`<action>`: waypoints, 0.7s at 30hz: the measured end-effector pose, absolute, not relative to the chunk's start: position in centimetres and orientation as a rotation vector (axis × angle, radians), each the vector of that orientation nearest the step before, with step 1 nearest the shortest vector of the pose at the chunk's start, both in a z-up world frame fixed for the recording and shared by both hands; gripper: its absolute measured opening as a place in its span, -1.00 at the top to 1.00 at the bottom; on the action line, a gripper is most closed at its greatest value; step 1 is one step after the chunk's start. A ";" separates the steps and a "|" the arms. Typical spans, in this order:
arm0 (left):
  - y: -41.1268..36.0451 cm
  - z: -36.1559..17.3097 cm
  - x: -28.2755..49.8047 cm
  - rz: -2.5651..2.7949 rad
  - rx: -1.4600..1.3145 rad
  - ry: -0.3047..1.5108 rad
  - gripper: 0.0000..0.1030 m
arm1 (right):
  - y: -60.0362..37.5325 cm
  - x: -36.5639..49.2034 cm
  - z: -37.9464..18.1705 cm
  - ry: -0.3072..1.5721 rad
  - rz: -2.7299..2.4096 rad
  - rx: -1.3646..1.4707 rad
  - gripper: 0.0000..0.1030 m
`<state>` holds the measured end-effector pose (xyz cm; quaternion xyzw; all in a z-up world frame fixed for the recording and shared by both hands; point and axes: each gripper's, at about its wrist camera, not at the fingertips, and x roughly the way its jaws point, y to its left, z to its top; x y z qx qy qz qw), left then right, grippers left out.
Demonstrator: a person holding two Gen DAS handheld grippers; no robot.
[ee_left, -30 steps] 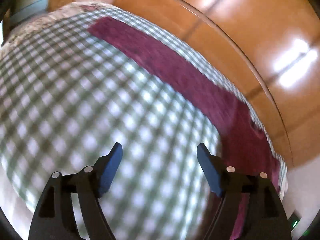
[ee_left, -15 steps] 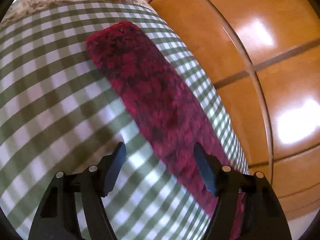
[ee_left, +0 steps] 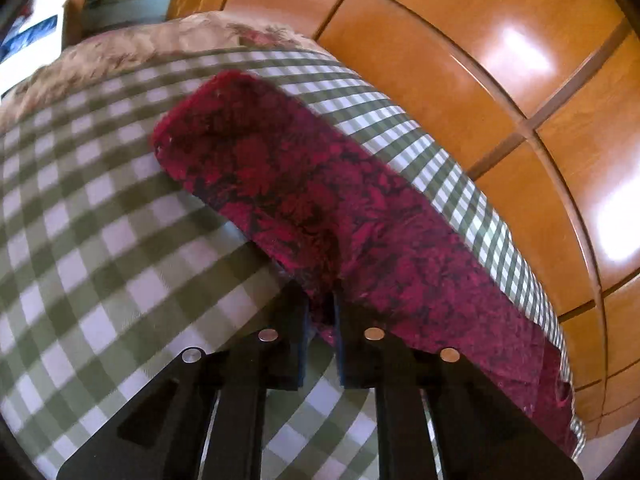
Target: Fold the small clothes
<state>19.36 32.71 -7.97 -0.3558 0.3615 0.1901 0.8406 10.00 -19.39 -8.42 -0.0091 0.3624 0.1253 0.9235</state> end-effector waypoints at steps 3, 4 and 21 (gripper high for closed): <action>31.3 -6.2 19.2 0.440 -0.721 0.776 0.14 | -19.4 9.9 -8.5 0.736 0.256 -0.016 -0.97; 30.4 -5.0 18.8 0.431 -0.721 0.748 -0.09 | -19.4 9.9 -8.5 0.732 0.257 -0.015 -0.97; -3.6 -5.8 16.8 -0.225 -0.182 0.886 -0.24 | -39.7 9.5 -5.5 0.625 0.168 0.689 -0.46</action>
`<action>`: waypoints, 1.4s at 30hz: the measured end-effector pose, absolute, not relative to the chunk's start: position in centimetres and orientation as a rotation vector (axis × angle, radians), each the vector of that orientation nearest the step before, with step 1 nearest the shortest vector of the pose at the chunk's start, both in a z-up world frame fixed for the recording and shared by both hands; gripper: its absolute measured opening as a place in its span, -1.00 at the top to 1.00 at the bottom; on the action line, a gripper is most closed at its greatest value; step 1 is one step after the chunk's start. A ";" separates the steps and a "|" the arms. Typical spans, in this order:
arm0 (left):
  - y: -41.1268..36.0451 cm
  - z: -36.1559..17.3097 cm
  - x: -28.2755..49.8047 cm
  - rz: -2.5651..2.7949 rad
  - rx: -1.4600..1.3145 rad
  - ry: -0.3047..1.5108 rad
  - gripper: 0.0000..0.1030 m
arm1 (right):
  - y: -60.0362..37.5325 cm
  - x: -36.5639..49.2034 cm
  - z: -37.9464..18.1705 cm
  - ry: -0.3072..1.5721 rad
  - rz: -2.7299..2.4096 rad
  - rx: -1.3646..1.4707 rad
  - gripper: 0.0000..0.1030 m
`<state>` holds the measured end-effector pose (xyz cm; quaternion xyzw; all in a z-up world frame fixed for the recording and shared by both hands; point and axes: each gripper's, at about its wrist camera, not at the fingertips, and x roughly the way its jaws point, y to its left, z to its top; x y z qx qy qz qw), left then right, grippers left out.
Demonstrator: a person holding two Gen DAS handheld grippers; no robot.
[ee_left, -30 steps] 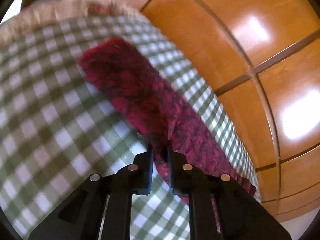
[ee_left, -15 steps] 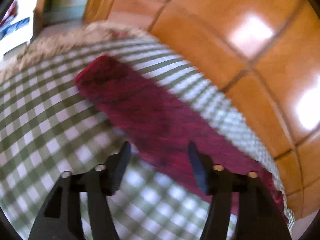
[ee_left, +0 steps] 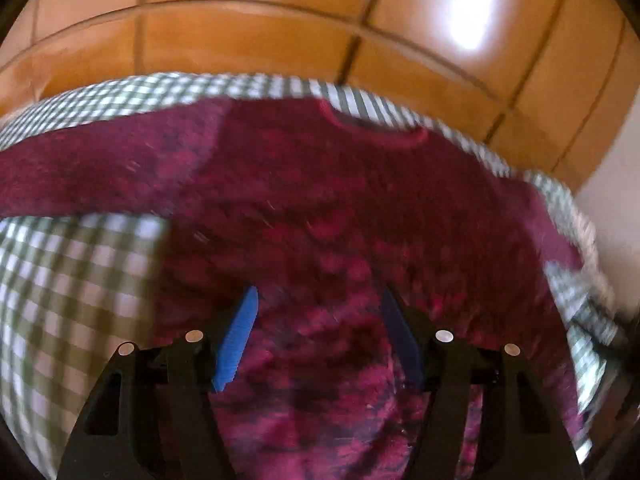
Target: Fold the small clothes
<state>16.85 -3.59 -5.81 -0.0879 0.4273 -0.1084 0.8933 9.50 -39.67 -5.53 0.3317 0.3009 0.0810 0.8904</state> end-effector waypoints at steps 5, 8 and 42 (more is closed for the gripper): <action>-3.9 -7.3 16.9 -0.245 -0.175 0.896 -0.47 | -51.7 11.3 -9.1 0.524 0.017 1.054 -0.48; -4.1 -7.5 16.8 -0.255 -0.166 0.892 -0.55 | -56.4 12.8 -10.3 0.450 -0.056 1.178 -0.41; -3.8 -6.7 16.6 -0.248 -0.168 0.890 -0.82 | -53.0 13.6 -7.2 0.687 -0.014 0.757 -0.30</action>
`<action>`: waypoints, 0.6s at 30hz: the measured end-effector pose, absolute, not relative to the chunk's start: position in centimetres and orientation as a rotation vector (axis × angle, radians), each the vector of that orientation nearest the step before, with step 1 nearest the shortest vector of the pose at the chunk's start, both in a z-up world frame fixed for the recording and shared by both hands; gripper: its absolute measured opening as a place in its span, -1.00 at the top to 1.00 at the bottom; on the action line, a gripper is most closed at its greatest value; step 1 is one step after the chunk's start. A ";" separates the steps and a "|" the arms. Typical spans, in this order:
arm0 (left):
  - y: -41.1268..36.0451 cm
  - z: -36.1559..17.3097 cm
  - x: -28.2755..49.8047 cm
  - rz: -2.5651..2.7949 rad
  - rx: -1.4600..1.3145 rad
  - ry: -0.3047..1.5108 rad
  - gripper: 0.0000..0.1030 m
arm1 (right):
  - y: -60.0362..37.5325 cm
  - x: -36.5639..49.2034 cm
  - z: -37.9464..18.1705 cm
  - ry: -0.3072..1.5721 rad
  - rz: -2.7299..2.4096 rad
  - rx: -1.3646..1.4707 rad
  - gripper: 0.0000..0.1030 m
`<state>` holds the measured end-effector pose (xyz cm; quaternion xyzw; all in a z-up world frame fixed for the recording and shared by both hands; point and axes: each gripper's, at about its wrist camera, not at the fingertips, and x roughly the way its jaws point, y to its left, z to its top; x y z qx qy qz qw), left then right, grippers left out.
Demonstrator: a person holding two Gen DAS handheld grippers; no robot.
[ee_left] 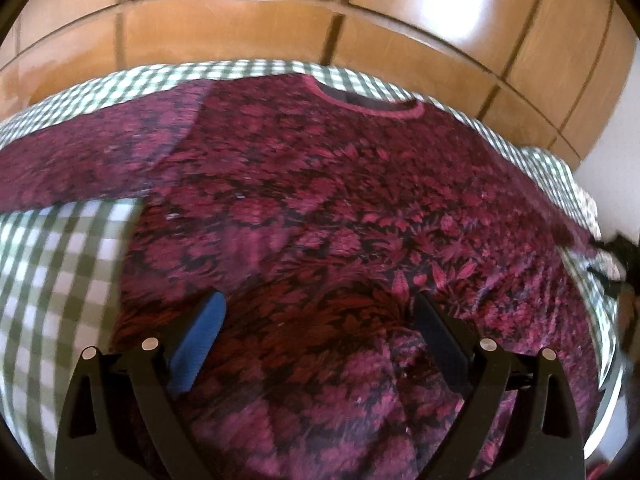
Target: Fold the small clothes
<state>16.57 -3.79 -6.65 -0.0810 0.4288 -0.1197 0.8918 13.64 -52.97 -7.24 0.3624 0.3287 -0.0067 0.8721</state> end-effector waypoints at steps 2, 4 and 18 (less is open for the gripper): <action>-2.8 -6.0 15.6 -0.236 -0.202 0.876 -0.82 | -49.1 12.6 -7.1 0.742 0.123 0.693 -0.28; -2.0 -5.6 14.2 -0.218 -0.196 0.855 -0.82 | -44.5 11.0 -7.2 0.802 0.255 0.602 -0.24; -0.2 -7.0 7.0 -0.185 0.009 0.843 -0.66 | -34.8 2.3 -8.8 0.919 0.212 0.208 0.73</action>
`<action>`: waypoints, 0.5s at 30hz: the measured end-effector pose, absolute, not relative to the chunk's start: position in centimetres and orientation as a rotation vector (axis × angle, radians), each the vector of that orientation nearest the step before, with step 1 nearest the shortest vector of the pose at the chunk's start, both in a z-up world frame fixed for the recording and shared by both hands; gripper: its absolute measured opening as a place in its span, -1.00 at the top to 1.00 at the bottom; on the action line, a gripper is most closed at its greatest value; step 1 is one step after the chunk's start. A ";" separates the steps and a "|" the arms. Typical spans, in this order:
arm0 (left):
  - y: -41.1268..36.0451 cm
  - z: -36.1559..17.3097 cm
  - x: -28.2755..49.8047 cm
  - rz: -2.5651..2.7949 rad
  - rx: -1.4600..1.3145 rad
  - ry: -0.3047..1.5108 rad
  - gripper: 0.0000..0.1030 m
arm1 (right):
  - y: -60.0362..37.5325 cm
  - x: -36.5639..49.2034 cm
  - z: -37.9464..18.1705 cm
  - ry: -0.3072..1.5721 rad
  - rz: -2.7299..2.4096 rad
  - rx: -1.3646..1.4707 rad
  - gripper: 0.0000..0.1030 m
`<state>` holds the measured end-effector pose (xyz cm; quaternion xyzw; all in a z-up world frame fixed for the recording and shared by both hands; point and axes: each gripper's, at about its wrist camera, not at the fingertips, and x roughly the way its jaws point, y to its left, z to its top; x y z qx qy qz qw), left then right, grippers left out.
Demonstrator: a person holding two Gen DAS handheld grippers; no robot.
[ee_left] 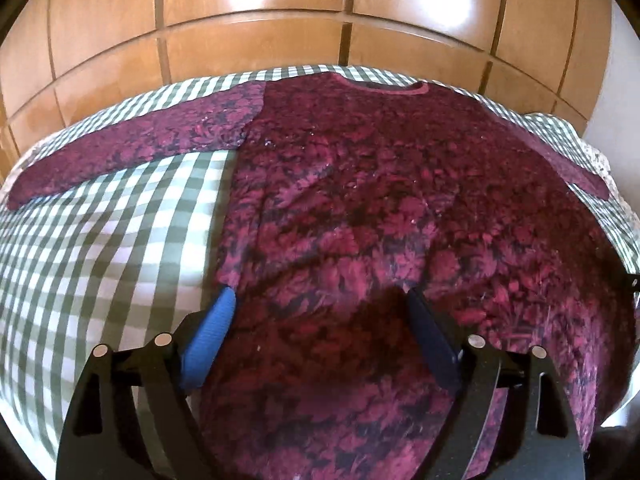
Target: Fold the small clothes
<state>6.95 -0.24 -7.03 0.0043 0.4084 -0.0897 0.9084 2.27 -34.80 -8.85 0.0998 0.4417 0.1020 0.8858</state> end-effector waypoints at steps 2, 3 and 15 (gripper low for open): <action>-0.2 -6.4 7.2 -0.167 -0.002 0.852 -0.66 | -35.0 2.1 -9.2 0.914 0.222 0.224 0.71; -0.3 -5.9 7.3 -0.165 -0.014 0.844 -0.66 | -35.3 2.2 -9.1 0.914 0.233 0.256 0.59; -2.6 -6.3 12.7 -0.243 -0.078 0.869 -0.76 | -50.9 7.6 -8.4 0.667 -0.004 0.823 -0.23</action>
